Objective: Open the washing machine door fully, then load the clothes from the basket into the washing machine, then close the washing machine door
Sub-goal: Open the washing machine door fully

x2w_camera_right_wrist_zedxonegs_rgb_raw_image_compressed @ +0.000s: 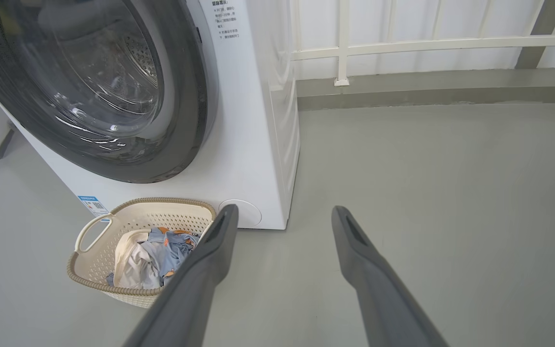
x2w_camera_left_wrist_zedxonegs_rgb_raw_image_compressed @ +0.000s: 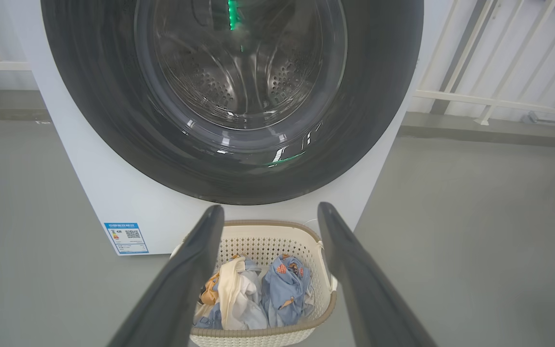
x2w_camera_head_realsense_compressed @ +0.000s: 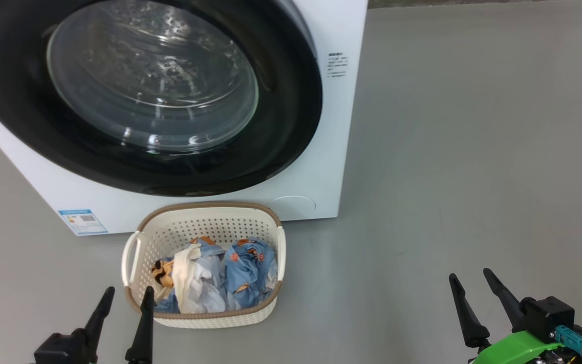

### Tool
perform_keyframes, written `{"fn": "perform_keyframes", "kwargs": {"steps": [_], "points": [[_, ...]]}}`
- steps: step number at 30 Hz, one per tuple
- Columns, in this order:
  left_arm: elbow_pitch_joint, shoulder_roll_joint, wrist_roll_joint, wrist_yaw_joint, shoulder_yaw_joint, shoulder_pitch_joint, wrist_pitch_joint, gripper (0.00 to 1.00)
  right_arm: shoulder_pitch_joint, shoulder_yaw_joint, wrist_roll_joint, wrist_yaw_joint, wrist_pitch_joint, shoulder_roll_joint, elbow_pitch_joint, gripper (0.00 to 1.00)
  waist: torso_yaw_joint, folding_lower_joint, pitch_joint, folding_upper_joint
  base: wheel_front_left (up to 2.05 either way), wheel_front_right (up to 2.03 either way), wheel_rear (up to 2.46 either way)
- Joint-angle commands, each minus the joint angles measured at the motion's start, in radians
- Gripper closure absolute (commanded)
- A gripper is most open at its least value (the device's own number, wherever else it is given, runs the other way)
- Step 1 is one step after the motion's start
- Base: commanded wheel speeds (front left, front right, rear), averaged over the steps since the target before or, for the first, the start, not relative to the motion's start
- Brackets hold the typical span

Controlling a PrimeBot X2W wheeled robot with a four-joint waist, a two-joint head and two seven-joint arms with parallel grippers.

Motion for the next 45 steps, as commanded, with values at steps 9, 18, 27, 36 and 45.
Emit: {"fn": "perform_keyframes", "kwargs": {"steps": [9,18,27,36,45], "points": [[-0.031,0.01,-0.02,-0.002,0.018,-0.043,-0.014,0.0,-0.041,0.033,-0.009,0.002,-0.013,-0.005,-0.026,0.0,0.002,0.0,0.0,0.0,0.13,0.13,-0.26],[-0.031,-0.005,-0.034,-0.002,0.0,-0.044,-0.014,0.0,-0.103,0.044,0.053,0.002,-0.013,0.019,-0.06,1.0,0.011,0.0,0.017,0.0,0.0,0.0,0.0],[-0.03,-0.003,-0.047,-0.002,-0.039,-0.083,-0.014,0.0,-0.286,-0.002,0.285,0.002,-0.013,0.05,-0.091,1.0,0.034,0.0,0.072,0.0,0.0,0.0,0.0],[-0.019,-0.005,-0.063,-0.002,-0.089,-0.144,-0.014,0.0,-0.509,0.01,0.584,0.002,-0.013,0.011,-0.03,1.0,0.095,0.0,0.127,0.0,0.0,0.0,0.0],[0.001,-0.028,-0.077,-0.002,-0.141,-0.208,-0.014,0.0,-0.741,0.141,0.945,0.002,0.0,-0.145,0.059,1.0,0.197,0.0,0.19,0.0,0.0,0.0,0.0]]}}
